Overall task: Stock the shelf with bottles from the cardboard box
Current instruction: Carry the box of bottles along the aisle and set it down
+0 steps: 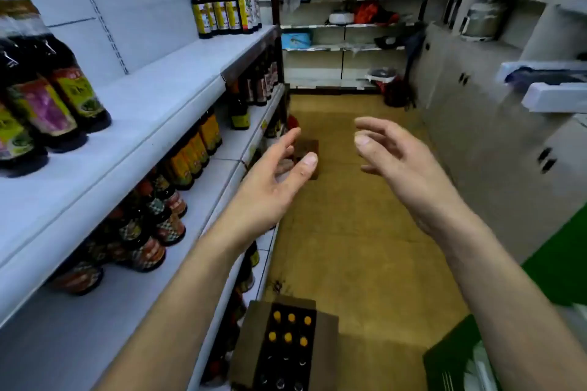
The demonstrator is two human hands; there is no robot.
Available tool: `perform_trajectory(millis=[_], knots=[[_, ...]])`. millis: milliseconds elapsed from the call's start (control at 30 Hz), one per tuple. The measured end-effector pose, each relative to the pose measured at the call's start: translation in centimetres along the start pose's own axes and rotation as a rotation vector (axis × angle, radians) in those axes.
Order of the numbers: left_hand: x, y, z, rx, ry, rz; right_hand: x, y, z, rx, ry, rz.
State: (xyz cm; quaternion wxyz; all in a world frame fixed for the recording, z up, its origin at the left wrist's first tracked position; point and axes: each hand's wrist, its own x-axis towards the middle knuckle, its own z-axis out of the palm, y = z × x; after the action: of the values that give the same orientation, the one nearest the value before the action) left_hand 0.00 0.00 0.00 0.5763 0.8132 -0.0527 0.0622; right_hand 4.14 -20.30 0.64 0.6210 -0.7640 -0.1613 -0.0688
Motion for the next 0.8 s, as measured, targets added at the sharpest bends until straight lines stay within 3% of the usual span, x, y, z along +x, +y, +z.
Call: perform_trajectory(millis=[800], knots=[[11.9,-28.4,-2.1,0.012,-0.284,-0.561,5.2,24.4,13.9,-0.135,-0.127,0.725]])
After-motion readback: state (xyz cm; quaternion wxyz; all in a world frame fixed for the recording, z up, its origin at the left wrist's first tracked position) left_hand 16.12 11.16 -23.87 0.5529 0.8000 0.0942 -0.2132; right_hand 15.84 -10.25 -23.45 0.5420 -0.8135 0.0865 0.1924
